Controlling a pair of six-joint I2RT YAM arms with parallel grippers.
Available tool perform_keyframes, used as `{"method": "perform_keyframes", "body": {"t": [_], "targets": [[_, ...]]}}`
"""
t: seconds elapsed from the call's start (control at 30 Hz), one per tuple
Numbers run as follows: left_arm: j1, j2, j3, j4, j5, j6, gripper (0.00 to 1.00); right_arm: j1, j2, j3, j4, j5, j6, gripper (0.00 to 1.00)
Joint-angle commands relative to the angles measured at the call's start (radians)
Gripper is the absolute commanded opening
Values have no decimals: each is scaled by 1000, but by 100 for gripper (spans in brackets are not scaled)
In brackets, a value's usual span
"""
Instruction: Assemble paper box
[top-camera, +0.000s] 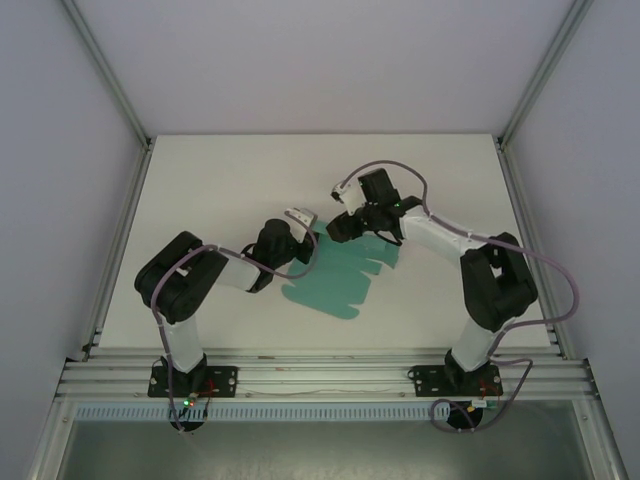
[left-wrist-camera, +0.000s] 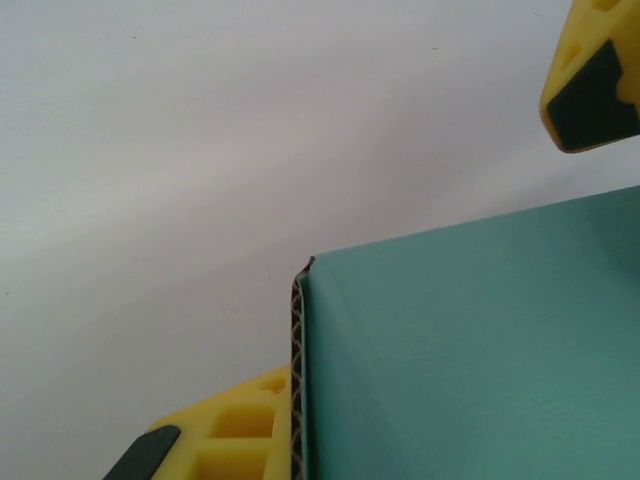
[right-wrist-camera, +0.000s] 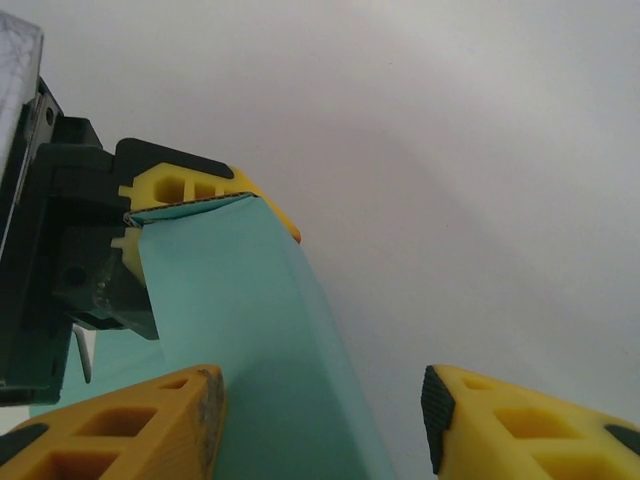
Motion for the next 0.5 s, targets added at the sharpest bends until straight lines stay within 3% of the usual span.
{"method": "perform_keyframes", "body": {"t": [0.0, 0.13, 0.23, 0.33, 0.4, 0.47], "targets": [[-11, 24, -15, -30, -47, -26, 11, 2, 47, -1, -66, 9, -3, 53], [-11, 10, -12, -60, -83, -33, 34, 2, 43, -14, -66, 17, 20, 52], [-11, 15, 13, -112, -124, -37, 37, 2, 37, -8, -80, 6, 46, 51], [-10, 39, 39, -130, -153, -54, 33, 3, 32, -10, -86, -3, 58, 50], [-11, 54, 60, -138, -174, -75, 24, 2, 34, -10, -97, -18, 58, 50], [-10, 62, 70, -133, -180, -88, 6, 3, 44, -5, -122, -20, 55, 49]]}}
